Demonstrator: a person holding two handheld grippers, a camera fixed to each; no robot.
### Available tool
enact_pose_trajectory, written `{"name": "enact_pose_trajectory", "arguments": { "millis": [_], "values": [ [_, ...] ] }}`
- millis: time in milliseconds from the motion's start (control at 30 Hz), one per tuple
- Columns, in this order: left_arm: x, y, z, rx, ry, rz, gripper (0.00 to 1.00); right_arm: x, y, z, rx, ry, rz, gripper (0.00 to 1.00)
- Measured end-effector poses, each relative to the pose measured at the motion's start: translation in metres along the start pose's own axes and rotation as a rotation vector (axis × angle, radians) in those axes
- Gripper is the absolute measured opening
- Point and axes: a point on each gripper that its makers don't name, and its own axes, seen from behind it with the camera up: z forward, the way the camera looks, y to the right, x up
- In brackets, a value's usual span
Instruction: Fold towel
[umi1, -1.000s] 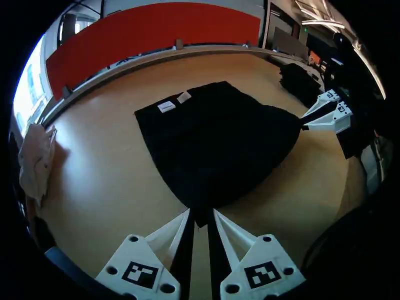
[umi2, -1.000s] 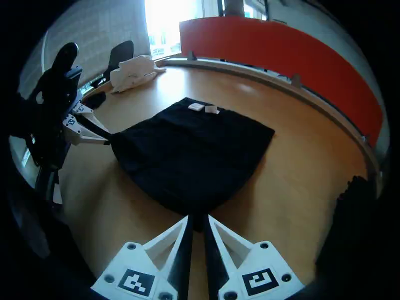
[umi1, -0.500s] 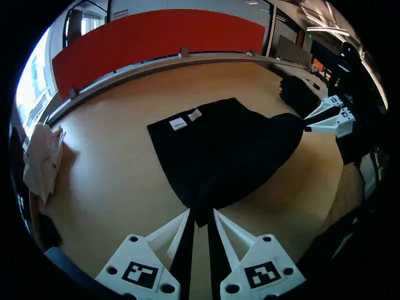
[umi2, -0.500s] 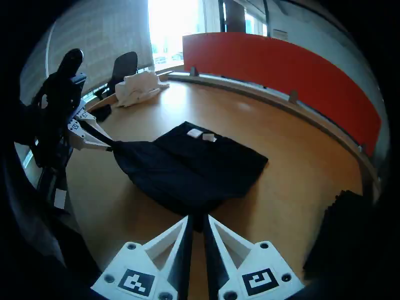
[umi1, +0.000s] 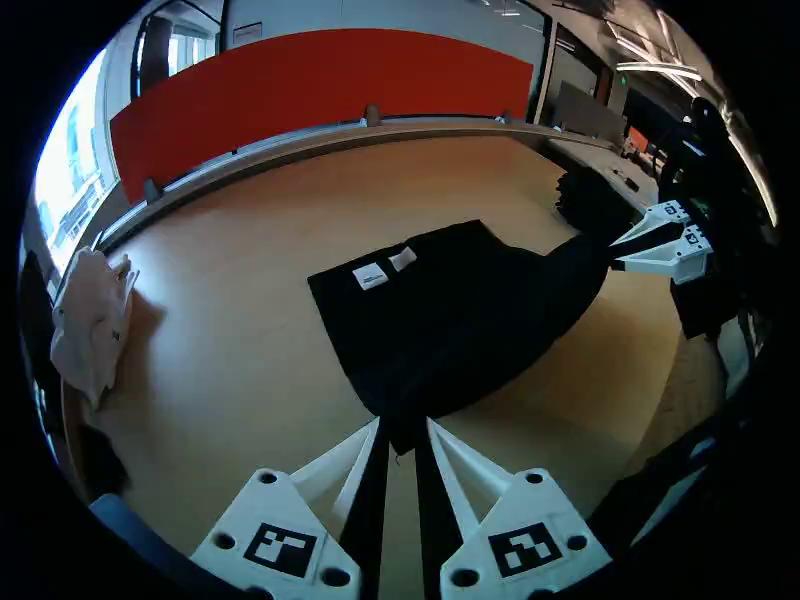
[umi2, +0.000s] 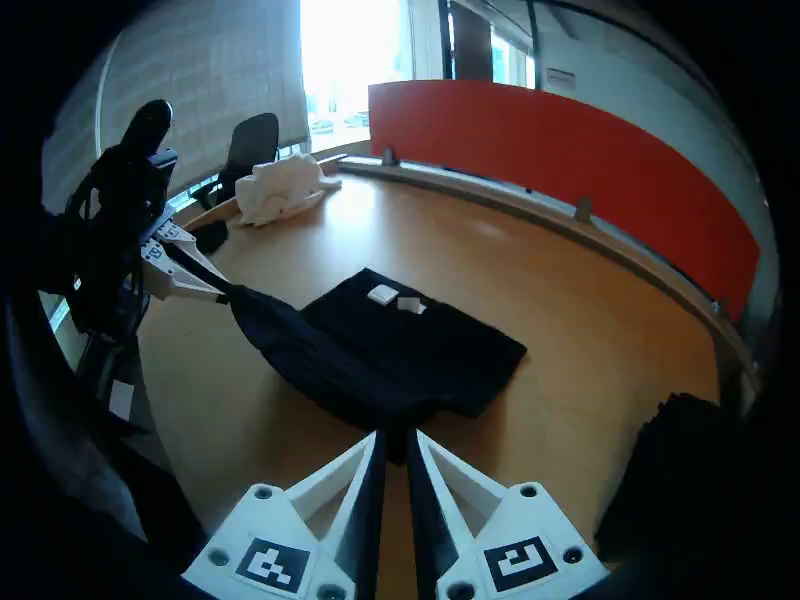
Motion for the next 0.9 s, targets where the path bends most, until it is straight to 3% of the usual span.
{"name": "enact_pose_trajectory", "arguments": {
  "millis": [467, 900],
  "values": [
    [0.017, 0.004, -0.023, -0.013, 0.024, -0.031, 0.17, 0.010, -0.005, -0.021, 0.012, 0.007, -0.003, 0.13],
    [0.029, 0.007, -0.042, -0.027, 0.034, -0.015, 0.17, 0.020, -0.011, -0.039, 0.021, 0.015, -0.011, 0.13]
  ]
}}
